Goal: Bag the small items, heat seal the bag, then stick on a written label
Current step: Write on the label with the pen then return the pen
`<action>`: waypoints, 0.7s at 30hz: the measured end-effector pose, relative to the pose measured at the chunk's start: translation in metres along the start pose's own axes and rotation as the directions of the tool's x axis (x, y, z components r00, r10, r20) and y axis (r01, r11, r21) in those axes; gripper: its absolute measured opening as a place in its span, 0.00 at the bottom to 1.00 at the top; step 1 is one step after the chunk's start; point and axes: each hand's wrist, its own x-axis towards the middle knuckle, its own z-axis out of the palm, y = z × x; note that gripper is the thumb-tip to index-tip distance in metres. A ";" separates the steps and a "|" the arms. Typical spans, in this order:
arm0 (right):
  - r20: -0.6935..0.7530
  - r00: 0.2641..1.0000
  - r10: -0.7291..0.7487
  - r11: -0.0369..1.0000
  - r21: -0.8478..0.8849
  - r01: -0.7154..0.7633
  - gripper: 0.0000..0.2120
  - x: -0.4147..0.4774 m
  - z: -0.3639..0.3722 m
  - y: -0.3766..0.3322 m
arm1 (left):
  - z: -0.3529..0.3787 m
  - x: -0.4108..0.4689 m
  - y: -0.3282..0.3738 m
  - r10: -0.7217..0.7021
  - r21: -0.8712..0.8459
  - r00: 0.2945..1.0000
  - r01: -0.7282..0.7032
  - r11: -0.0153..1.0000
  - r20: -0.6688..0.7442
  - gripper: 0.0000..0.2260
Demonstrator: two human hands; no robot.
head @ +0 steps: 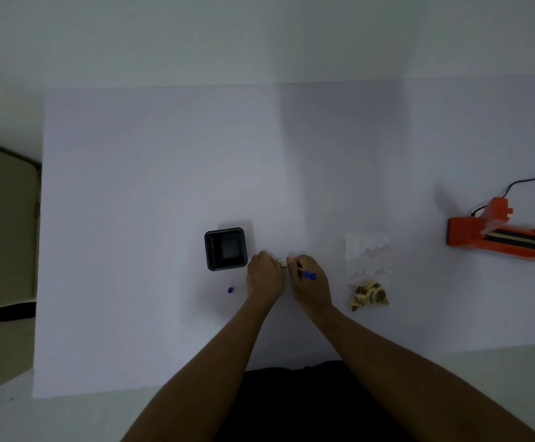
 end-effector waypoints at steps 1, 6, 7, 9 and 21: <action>-0.001 1.000 0.000 1.000 -0.002 0.000 0.14 0.000 0.000 0.000 | 0.000 0.000 0.000 -0.002 -0.001 1.000 0.002 1.000 0.000 0.09; 0.009 1.000 -0.011 1.000 0.025 0.011 0.12 0.000 -0.001 -0.002 | 0.000 0.000 -0.001 -0.003 0.006 1.000 0.003 1.000 0.013 0.10; 0.019 1.000 -0.012 0.999 0.037 0.012 0.12 0.000 -0.001 -0.003 | 0.000 0.001 -0.001 -0.009 -0.001 1.000 0.009 1.000 0.019 0.10; 0.049 0.999 -0.013 0.998 0.065 0.010 0.12 0.000 -0.001 -0.007 | 0.000 0.001 -0.001 -0.025 -0.014 0.999 0.026 1.000 0.030 0.10; 0.031 0.997 -0.065 0.994 0.087 0.063 0.11 0.009 -0.001 -0.018 | -0.004 0.000 0.001 -0.003 -0.007 1.000 0.003 1.000 0.028 0.09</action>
